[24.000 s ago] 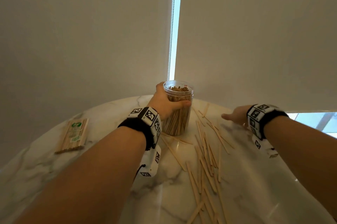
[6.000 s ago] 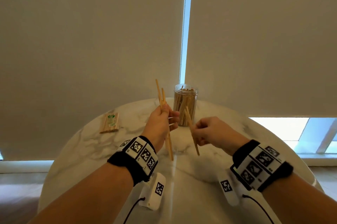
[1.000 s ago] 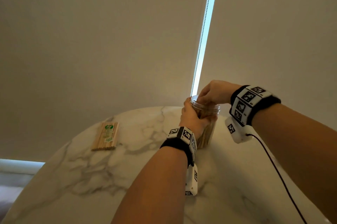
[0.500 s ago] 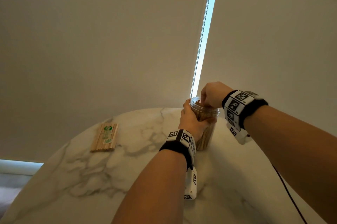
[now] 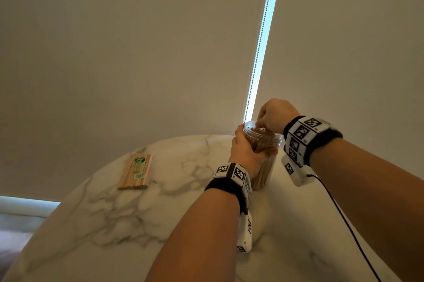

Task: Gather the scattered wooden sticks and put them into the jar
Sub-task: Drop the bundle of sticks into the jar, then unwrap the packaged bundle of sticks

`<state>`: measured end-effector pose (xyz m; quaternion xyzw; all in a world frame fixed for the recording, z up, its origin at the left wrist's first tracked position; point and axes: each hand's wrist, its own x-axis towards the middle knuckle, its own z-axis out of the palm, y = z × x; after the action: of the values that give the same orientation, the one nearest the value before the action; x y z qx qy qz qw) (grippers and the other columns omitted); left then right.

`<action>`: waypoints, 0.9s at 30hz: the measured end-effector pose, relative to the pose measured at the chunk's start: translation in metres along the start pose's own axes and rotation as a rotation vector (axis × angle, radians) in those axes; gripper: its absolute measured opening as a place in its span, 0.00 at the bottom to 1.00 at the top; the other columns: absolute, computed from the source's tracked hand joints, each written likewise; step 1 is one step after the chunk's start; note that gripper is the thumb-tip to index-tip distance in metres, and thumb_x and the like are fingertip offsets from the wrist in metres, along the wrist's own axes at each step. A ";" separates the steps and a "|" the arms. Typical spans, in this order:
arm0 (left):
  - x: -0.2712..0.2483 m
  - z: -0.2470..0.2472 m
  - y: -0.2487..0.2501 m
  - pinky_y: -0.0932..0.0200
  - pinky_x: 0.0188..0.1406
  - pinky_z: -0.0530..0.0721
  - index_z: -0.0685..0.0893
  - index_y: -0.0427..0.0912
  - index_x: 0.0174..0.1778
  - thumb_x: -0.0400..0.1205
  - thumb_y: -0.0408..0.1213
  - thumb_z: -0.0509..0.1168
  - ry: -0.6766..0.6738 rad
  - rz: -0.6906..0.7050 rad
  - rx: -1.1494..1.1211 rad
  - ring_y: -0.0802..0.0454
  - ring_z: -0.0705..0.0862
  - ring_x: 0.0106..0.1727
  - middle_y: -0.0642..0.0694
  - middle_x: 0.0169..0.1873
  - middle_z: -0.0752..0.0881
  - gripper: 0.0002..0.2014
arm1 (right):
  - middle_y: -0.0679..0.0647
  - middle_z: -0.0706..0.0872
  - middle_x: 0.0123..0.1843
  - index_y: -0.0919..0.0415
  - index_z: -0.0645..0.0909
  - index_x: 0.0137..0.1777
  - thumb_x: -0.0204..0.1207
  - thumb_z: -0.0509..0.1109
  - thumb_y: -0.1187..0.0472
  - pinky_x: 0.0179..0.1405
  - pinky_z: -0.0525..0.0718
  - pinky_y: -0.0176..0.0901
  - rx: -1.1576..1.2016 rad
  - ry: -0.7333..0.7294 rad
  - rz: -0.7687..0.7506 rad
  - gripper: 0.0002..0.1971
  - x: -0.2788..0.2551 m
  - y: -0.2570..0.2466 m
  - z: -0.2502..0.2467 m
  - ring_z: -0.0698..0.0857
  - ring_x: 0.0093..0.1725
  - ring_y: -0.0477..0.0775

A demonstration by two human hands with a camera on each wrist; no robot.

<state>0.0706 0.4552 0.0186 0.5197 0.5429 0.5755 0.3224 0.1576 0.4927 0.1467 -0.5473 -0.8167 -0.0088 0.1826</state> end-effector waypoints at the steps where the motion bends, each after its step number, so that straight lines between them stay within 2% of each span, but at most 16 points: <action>1: 0.001 0.000 0.000 0.40 0.72 0.79 0.56 0.60 0.82 0.62 0.51 0.84 -0.002 -0.009 -0.001 0.46 0.77 0.72 0.50 0.72 0.74 0.57 | 0.51 0.92 0.50 0.59 0.93 0.51 0.79 0.75 0.59 0.51 0.87 0.43 -0.047 -0.031 -0.024 0.07 -0.002 -0.002 0.003 0.88 0.52 0.53; 4: -0.001 0.000 0.000 0.40 0.73 0.78 0.54 0.61 0.83 0.65 0.50 0.83 -0.002 -0.017 0.003 0.45 0.76 0.73 0.49 0.74 0.72 0.56 | 0.50 0.90 0.57 0.55 0.92 0.57 0.84 0.68 0.58 0.51 0.80 0.40 -0.051 -0.121 -0.076 0.11 -0.004 -0.005 0.003 0.85 0.57 0.52; 8: -0.002 -0.001 0.006 0.39 0.72 0.79 0.54 0.60 0.83 0.62 0.53 0.83 -0.010 -0.035 0.022 0.44 0.77 0.73 0.48 0.74 0.73 0.58 | 0.54 0.89 0.61 0.58 0.90 0.61 0.86 0.62 0.54 0.55 0.81 0.44 -0.113 -0.214 -0.091 0.16 -0.008 -0.003 -0.003 0.85 0.58 0.55; 11: -0.008 -0.009 0.014 0.41 0.71 0.80 0.52 0.60 0.84 0.47 0.65 0.85 -0.083 -0.076 0.016 0.45 0.80 0.71 0.48 0.72 0.78 0.71 | 0.53 0.89 0.63 0.56 0.88 0.64 0.88 0.60 0.55 0.54 0.77 0.42 -0.076 -0.197 -0.119 0.17 -0.019 0.001 -0.010 0.84 0.58 0.53; 12: -0.011 -0.018 0.017 0.43 0.74 0.78 0.49 0.57 0.86 0.49 0.66 0.84 -0.139 -0.099 0.095 0.44 0.79 0.73 0.46 0.75 0.78 0.73 | 0.52 0.89 0.62 0.56 0.88 0.64 0.87 0.60 0.56 0.54 0.76 0.41 -0.015 -0.155 -0.121 0.16 -0.024 0.003 -0.015 0.83 0.57 0.53; 13: -0.013 -0.030 0.020 0.46 0.77 0.74 0.45 0.51 0.88 0.57 0.64 0.83 -0.184 -0.127 0.209 0.42 0.76 0.77 0.43 0.79 0.74 0.71 | 0.52 0.89 0.61 0.55 0.88 0.64 0.87 0.61 0.57 0.53 0.75 0.40 0.044 -0.096 -0.122 0.15 -0.030 0.006 -0.020 0.83 0.56 0.52; 14: -0.014 -0.046 0.022 0.48 0.78 0.71 0.47 0.45 0.89 0.64 0.63 0.81 -0.197 -0.153 0.334 0.42 0.72 0.80 0.42 0.82 0.70 0.66 | 0.51 0.89 0.60 0.54 0.88 0.64 0.87 0.61 0.56 0.53 0.75 0.40 0.099 -0.033 -0.122 0.15 -0.039 0.009 -0.025 0.83 0.55 0.52; 15: -0.011 -0.066 0.019 0.48 0.77 0.70 0.54 0.41 0.88 0.69 0.63 0.78 -0.160 -0.183 0.450 0.42 0.71 0.80 0.41 0.82 0.69 0.59 | 0.50 0.90 0.58 0.53 0.88 0.62 0.87 0.62 0.55 0.52 0.75 0.41 0.145 0.017 -0.124 0.14 -0.050 0.012 -0.032 0.84 0.54 0.51; 17: -0.004 -0.116 0.011 0.52 0.72 0.73 0.72 0.37 0.80 0.76 0.62 0.72 -0.052 -0.259 0.683 0.41 0.76 0.76 0.40 0.77 0.76 0.43 | 0.46 0.90 0.51 0.51 0.89 0.58 0.87 0.63 0.52 0.47 0.76 0.42 0.202 0.070 -0.139 0.13 -0.085 0.020 -0.042 0.85 0.50 0.48; 19: -0.002 -0.163 0.008 0.54 0.64 0.77 0.80 0.35 0.71 0.83 0.57 0.67 0.006 -0.384 0.950 0.40 0.81 0.70 0.38 0.71 0.82 0.31 | 0.40 0.89 0.42 0.48 0.90 0.52 0.85 0.65 0.49 0.43 0.80 0.41 0.242 0.065 -0.143 0.12 -0.128 0.029 -0.047 0.85 0.45 0.43; 20: -0.004 -0.183 0.003 0.53 0.64 0.77 0.80 0.34 0.72 0.84 0.54 0.67 0.013 -0.461 1.049 0.40 0.81 0.70 0.38 0.71 0.82 0.28 | 0.40 0.89 0.40 0.46 0.90 0.49 0.84 0.66 0.47 0.45 0.83 0.41 0.254 0.033 -0.130 0.12 -0.150 0.033 -0.047 0.86 0.43 0.40; 22: -0.015 -0.213 -0.007 0.57 0.71 0.74 0.74 0.38 0.79 0.85 0.48 0.68 -0.037 -0.575 1.220 0.43 0.77 0.76 0.40 0.77 0.76 0.29 | 0.37 0.89 0.40 0.42 0.89 0.47 0.83 0.65 0.44 0.49 0.87 0.42 0.254 -0.069 -0.091 0.11 -0.188 0.039 -0.042 0.87 0.43 0.38; 24: -0.027 -0.227 -0.015 0.59 0.74 0.71 0.69 0.40 0.83 0.84 0.46 0.69 -0.101 -0.556 1.334 0.46 0.72 0.80 0.43 0.82 0.70 0.32 | 0.34 0.89 0.41 0.40 0.89 0.46 0.83 0.65 0.42 0.51 0.87 0.40 0.253 -0.149 -0.046 0.11 -0.215 0.044 -0.034 0.87 0.43 0.35; 27: -0.043 -0.222 -0.019 0.60 0.76 0.71 0.65 0.42 0.85 0.86 0.42 0.64 -0.101 -0.525 1.399 0.48 0.71 0.80 0.43 0.82 0.70 0.30 | 0.33 0.89 0.42 0.39 0.89 0.48 0.83 0.66 0.42 0.53 0.87 0.38 0.269 -0.232 0.000 0.11 -0.238 0.047 -0.019 0.87 0.45 0.35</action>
<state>-0.1329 0.3542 0.0188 0.4827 0.8728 -0.0246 0.0679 0.2845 0.2953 0.0830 -0.5152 -0.8263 0.1635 0.1586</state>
